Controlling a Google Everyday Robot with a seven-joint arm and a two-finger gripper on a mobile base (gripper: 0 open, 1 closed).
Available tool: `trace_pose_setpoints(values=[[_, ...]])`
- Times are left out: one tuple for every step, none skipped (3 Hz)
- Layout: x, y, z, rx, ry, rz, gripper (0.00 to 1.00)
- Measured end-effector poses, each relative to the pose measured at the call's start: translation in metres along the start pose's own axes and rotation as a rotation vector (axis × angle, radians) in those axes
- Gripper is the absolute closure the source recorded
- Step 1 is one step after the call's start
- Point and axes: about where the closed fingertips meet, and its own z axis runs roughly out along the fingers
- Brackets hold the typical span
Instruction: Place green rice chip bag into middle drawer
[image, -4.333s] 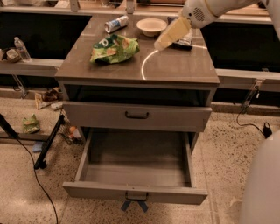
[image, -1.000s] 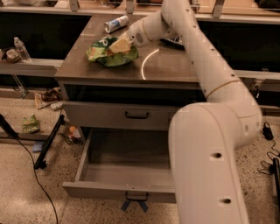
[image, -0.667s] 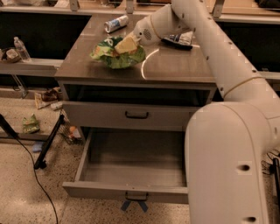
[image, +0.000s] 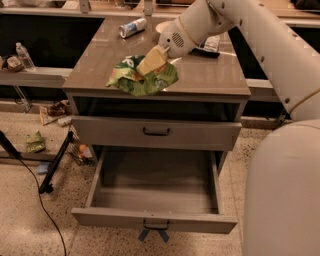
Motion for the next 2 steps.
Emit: trace_pose_setpoints(values=[[0.007, 0.006, 0.010, -0.020, 0.023, 0.008, 1.00], [0.010, 0.016, 0.013, -0.029, 0.010, 0.043, 1.00]])
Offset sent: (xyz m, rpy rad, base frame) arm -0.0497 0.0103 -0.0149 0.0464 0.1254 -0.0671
